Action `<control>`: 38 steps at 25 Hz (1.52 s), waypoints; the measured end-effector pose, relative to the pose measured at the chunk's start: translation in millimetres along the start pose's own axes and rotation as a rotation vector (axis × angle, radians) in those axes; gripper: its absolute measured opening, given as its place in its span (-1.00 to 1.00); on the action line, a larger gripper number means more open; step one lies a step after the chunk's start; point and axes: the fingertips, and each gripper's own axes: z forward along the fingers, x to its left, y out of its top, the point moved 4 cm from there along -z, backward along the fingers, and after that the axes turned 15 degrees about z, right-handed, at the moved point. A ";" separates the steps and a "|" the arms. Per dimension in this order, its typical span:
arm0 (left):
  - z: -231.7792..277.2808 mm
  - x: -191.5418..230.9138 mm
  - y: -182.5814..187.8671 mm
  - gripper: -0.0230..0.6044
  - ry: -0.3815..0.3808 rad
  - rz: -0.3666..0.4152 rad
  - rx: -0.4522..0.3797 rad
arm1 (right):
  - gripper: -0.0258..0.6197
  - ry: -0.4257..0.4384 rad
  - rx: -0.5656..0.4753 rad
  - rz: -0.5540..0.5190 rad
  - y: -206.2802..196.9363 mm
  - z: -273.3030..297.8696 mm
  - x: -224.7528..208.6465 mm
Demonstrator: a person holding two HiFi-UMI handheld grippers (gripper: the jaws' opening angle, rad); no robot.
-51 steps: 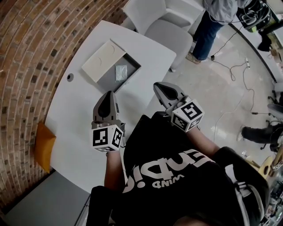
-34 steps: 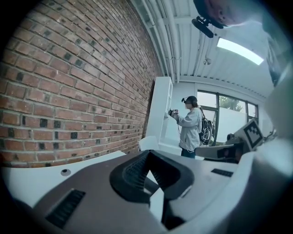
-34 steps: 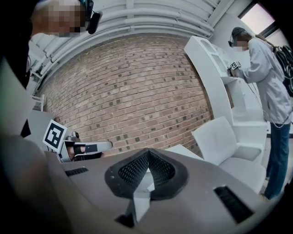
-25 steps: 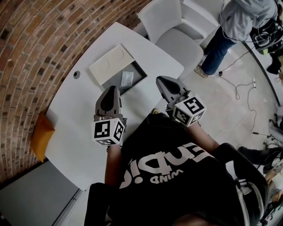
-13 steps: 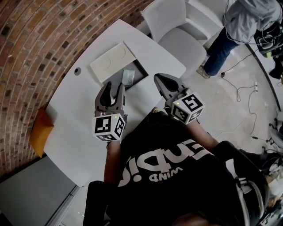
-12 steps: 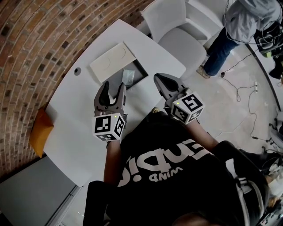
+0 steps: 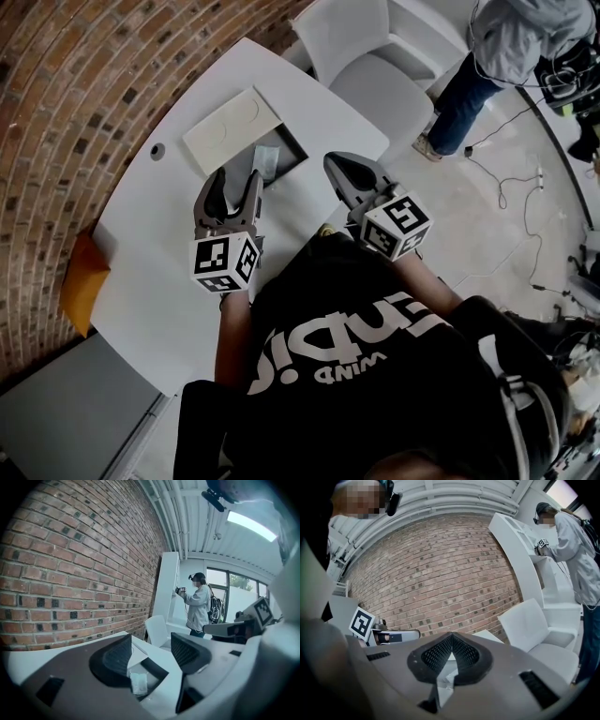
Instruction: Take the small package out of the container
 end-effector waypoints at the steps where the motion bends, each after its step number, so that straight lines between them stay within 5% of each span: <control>1: 1.1 0.8 0.2 -0.12 0.000 0.000 0.001 | -0.92 -0.002 0.000 0.002 0.8 0.4 -0.7; 23: 39.5 11.0 -39.8 -0.13 -0.049 -0.019 0.122 | -0.92 -0.010 0.012 0.013 1.5 4.1 -2.5; 38: 78.4 18.3 -103.9 -0.13 -0.106 -0.052 0.295 | -0.92 -0.021 0.013 0.015 0.7 3.3 -4.0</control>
